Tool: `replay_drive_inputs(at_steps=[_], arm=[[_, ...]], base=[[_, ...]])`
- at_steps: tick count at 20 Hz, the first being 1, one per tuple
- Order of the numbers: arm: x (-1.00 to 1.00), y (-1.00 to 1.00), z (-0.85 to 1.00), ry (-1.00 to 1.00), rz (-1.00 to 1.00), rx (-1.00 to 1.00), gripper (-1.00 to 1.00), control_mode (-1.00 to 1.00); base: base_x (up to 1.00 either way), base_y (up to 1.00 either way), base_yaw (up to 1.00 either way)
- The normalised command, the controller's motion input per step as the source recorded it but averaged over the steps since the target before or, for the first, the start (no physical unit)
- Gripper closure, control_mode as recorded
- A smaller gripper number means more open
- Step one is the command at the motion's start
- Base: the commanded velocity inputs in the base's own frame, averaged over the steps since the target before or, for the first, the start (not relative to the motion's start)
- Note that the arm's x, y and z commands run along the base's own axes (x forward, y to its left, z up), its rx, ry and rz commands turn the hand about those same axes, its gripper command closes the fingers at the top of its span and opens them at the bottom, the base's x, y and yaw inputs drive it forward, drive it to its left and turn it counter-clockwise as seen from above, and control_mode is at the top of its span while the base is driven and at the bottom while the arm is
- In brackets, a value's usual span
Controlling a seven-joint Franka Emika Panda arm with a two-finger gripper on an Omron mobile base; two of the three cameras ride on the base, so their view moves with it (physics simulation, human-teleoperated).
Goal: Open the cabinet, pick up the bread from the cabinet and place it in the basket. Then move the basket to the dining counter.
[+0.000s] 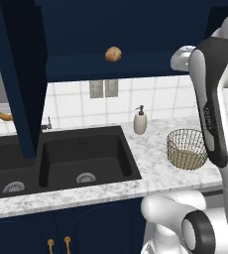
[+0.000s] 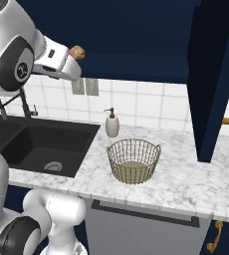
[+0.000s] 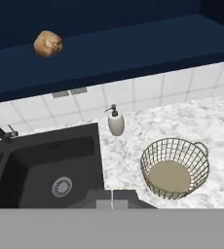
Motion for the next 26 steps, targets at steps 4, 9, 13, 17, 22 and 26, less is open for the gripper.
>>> replay_drive_inputs(at_steps=[4,9,13,17,22,26], arm=[[0.58,0.59,-0.25,-0.14,0.05,0.22,1.00,-1.00],[0.19,0.52,0.66,0.16,0.02,-0.17,-1.00,-1.00],[0.33,0.25,0.20,0.06,0.05,-0.09,-1.00,-1.00],[0.33,0.16,-0.04,-0.02,0.10,-0.01,-1.00,-1.00],[0.27,0.16,-0.25,-0.20,0.12,0.01,-1.00,-1.00],[0.48,0.14,-0.35,-0.18,0.04,0.00,-1.00,-1.00]], base=[[0.00,0.00,0.00],[0.00,0.00,0.00],[0.00,0.00,0.00],[0.00,0.00,0.00],[0.00,0.00,0.00],[0.00,0.00,0.00]])
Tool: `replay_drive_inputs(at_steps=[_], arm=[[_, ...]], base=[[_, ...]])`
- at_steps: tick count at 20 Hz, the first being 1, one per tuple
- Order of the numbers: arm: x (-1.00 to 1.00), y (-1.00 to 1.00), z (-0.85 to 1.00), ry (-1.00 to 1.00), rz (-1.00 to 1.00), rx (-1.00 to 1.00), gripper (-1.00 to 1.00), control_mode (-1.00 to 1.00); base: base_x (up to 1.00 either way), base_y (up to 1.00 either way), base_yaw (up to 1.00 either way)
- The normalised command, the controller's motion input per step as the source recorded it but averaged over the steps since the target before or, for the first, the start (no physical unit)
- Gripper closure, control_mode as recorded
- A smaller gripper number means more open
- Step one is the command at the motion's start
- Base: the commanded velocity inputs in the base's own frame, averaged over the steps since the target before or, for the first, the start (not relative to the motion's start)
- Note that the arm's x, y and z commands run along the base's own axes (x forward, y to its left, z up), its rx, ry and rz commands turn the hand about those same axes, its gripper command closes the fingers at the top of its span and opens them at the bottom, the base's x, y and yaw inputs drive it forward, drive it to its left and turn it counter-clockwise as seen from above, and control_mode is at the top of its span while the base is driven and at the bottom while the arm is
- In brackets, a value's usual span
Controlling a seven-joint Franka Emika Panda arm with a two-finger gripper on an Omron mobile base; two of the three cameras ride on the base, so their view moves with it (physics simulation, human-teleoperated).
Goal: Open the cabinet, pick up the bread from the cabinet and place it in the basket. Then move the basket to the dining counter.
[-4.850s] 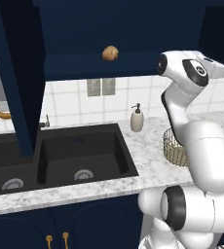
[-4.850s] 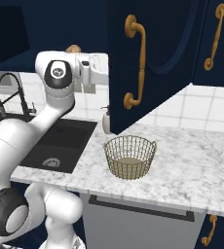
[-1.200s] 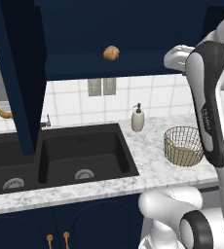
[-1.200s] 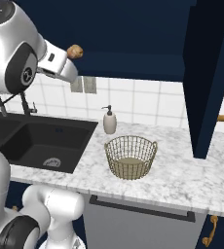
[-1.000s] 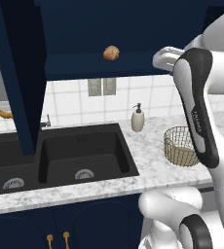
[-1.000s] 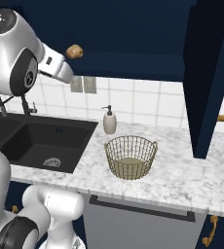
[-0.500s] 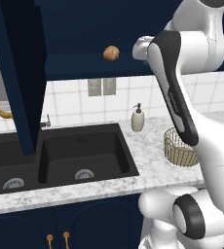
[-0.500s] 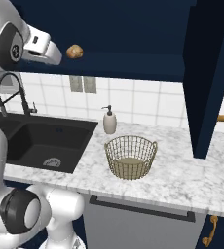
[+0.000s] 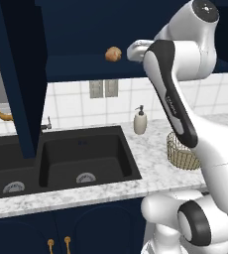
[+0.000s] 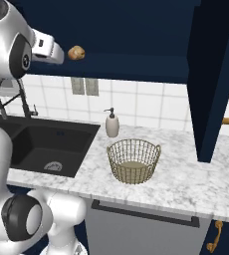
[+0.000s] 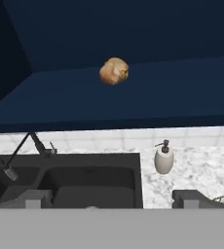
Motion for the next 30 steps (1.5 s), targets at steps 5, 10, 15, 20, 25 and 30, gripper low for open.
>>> replay_drive_inputs(at_steps=[5,10,15,20,25,30], arm=[[0.63,0.03,-0.21,-0.07,0.00,0.01,-1.00,-1.00],[0.78,0.01,0.00,0.04,0.00,0.01,-1.00,-1.00],[0.56,0.00,0.02,0.00,0.00,0.00,-1.00,-1.00],[0.43,0.01,0.02,0.00,0.00,0.00,-1.00,-1.00],[0.51,0.09,0.00,0.00,0.00,0.00,-1.00,-1.00],[0.52,0.12,0.00,0.00,0.00,-0.01,-1.00,-1.00]], base=[[0.00,0.00,0.00],[0.00,0.00,0.00],[0.00,0.00,0.00],[0.00,0.00,0.00],[0.00,0.00,0.00],[0.00,0.00,0.00]])
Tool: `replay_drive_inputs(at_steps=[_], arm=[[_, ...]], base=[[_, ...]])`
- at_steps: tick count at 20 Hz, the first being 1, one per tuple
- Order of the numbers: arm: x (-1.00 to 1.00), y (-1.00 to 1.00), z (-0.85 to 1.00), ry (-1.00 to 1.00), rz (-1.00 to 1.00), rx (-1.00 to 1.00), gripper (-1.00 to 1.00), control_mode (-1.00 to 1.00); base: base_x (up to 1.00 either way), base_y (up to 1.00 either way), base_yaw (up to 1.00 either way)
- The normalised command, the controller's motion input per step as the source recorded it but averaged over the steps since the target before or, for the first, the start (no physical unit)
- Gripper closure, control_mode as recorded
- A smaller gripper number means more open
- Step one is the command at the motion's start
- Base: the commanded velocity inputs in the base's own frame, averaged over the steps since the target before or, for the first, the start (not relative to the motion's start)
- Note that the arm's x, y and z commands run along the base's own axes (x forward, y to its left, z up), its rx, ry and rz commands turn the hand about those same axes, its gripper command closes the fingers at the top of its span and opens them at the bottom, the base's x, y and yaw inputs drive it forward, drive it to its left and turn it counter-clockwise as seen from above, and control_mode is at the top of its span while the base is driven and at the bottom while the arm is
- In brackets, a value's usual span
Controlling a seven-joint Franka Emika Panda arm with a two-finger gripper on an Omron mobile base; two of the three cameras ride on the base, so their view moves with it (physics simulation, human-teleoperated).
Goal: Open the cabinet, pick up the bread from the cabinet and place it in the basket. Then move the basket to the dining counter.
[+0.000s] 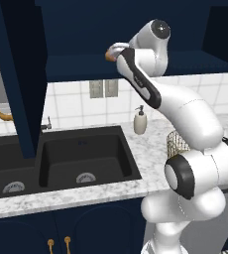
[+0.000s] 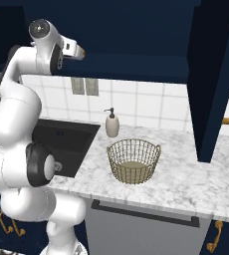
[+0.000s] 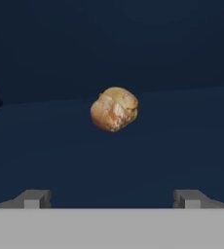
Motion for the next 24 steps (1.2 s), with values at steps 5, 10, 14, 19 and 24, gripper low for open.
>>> replay_drive_inputs(at_steps=[5,10,14,19,24], arm=[[0.51,0.00,0.00,0.00,0.00,0.00,-1.00,-1.00],[0.41,0.00,-0.02,0.00,0.00,0.00,-1.00,-1.00],[0.39,0.00,-0.10,0.00,0.00,0.00,-1.00,-1.00],[0.39,0.03,-0.11,0.00,0.00,0.00,-1.00,-1.00],[0.38,0.10,-0.08,0.00,0.00,0.00,-1.00,-1.00]], base=[[0.00,0.00,0.00],[0.00,0.00,0.00],[0.00,0.00,0.00],[0.00,0.00,0.00],[0.00,0.00,0.00]])
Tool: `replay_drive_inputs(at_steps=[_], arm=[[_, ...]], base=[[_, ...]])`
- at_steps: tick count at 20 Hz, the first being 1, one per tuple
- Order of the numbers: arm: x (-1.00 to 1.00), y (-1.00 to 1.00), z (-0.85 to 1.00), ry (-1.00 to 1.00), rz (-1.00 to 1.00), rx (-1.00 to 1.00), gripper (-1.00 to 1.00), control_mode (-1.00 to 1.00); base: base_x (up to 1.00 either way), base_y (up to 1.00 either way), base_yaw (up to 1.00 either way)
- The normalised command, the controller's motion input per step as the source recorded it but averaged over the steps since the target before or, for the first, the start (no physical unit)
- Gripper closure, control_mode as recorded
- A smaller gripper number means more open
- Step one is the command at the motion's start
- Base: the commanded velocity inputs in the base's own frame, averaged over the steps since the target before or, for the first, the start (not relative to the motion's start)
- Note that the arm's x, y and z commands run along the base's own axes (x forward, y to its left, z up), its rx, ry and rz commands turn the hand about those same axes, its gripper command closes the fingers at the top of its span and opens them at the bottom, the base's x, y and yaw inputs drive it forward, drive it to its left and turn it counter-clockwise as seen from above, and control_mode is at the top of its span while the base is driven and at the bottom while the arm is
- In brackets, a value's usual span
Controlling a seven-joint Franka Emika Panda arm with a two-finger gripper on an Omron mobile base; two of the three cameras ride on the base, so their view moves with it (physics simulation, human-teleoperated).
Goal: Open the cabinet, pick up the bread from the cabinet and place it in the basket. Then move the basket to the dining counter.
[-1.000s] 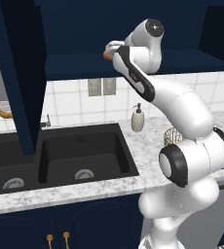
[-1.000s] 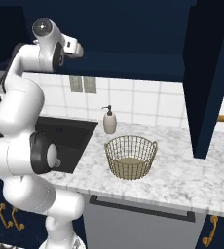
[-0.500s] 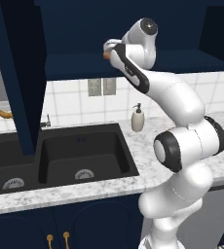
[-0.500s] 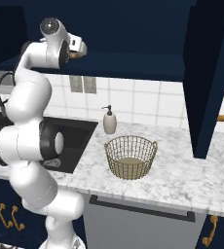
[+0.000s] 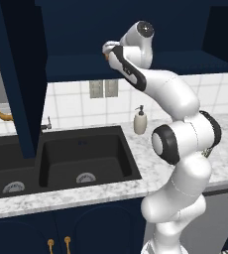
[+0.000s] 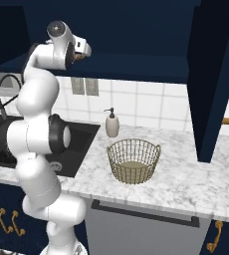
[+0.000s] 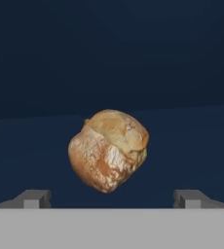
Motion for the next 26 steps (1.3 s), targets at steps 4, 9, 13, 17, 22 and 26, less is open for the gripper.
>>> replay_drive_inputs(at_steps=[4,9,13,17,22,26], arm=[[0.30,0.11,-0.05,0.00,0.00,0.00,-1.00,-1.00],[0.24,0.04,-0.04,0.01,0.00,0.00,-1.00,-1.00],[0.21,0.04,-0.08,0.02,0.00,0.00,-1.00,-1.00],[0.28,0.11,-0.14,0.00,0.00,0.00,-1.00,-1.00],[0.28,0.00,-0.05,0.00,0.00,0.00,-1.00,-1.00],[0.36,0.02,-0.11,0.00,0.00,0.00,-1.00,-1.00]], base=[[0.00,0.00,0.00],[0.00,0.00,0.00],[0.00,0.00,0.00],[0.00,0.00,0.00],[0.00,0.00,0.00],[0.00,0.00,0.00]])
